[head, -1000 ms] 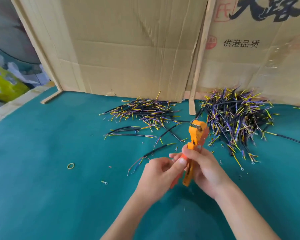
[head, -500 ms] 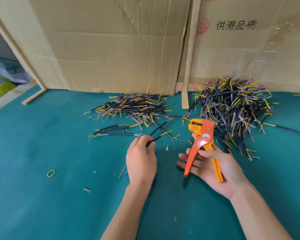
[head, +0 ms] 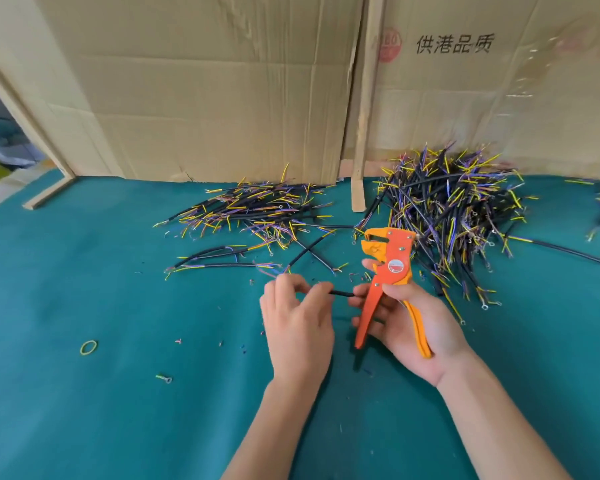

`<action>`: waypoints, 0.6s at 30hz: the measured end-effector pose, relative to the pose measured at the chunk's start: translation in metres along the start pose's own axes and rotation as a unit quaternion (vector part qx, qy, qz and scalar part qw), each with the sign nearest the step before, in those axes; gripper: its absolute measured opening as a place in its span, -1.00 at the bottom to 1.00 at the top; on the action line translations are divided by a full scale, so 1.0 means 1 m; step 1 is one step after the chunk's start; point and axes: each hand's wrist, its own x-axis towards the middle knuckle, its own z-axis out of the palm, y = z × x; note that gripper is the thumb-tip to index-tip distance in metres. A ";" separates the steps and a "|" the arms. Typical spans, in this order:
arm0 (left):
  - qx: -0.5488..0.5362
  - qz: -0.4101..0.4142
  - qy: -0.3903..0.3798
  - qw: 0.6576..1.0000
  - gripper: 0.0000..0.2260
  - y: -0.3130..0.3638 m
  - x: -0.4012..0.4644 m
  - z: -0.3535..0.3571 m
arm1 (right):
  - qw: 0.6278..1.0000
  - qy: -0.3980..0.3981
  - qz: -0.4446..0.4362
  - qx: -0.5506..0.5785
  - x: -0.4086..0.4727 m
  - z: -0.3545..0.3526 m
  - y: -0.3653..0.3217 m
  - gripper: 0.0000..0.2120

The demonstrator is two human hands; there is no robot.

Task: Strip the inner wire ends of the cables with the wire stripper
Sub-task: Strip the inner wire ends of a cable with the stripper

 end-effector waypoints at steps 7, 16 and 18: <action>-0.308 -0.333 -0.014 0.891 -0.86 -0.003 0.007 -0.007 | 0.997 -0.061 0.034 0.018 -0.006 0.006 0.001 -0.27; -0.556 -0.461 -0.005 0.691 -0.88 -0.014 0.019 -0.015 | 0.969 -0.194 0.137 -0.063 -0.011 0.014 0.012 -0.33; -0.566 -0.453 -0.002 0.689 -0.84 -0.010 0.021 -0.014 | 0.967 -0.199 0.138 -0.081 -0.012 0.010 0.005 -0.33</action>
